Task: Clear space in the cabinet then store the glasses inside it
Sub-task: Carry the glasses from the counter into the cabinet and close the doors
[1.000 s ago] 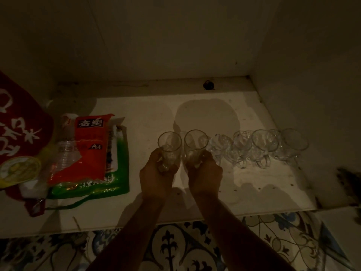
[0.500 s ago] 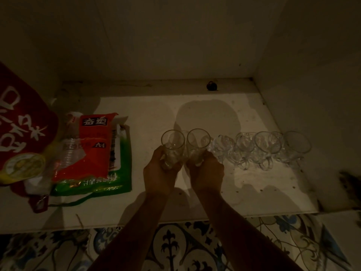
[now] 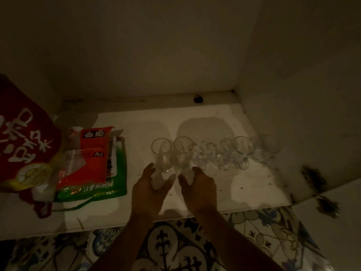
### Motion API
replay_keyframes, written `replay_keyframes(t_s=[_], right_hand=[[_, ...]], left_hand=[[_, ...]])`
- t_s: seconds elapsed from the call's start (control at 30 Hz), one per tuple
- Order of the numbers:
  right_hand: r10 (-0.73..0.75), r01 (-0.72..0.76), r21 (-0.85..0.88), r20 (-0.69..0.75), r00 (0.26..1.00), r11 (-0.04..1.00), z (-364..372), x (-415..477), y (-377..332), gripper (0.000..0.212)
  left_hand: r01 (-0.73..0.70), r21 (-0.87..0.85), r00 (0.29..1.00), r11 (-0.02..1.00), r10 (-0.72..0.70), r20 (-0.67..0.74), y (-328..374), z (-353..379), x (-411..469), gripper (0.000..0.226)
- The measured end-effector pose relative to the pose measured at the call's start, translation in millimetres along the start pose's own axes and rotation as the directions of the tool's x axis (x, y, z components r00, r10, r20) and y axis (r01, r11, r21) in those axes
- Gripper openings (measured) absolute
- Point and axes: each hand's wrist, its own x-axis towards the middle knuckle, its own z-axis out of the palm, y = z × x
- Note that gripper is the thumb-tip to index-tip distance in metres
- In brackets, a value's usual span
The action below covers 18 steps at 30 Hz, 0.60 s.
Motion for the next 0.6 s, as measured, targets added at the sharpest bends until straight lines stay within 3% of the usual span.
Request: replay_keyframes(t_s=[0.07,0.2,0.37,0.47,0.6], right_hand=[[-0.083,0.084,-0.025,0.015,0.996,0.996,-21,-12,3,0.058],[-0.324,0.332,-0.173,0.075,0.943,0.927,-77,-41,1,0.055],[-0.481,0.478,-0.286,0.065,0.874,0.831,-160,-59,-35,0.066],[-0.495,0.475,-0.331,0.030,0.869,0.815,-207,-71,-71,0.075],[-0.379,0.391,-0.437,0.117,0.918,0.810,-270,-106,-114,0.084]], left_hand=[[-0.059,0.065,0.998,0.996,0.058,0.017,12,-9,-12,0.060],[-0.194,0.167,0.980,0.967,0.197,-0.002,63,-25,-38,0.055],[-0.322,0.347,0.947,0.881,0.303,0.109,148,-68,-66,0.071],[-0.404,0.489,0.915,0.773,0.344,0.211,204,-101,-83,0.072],[-0.367,0.644,0.928,0.671,0.220,0.300,276,-155,-119,0.073]])
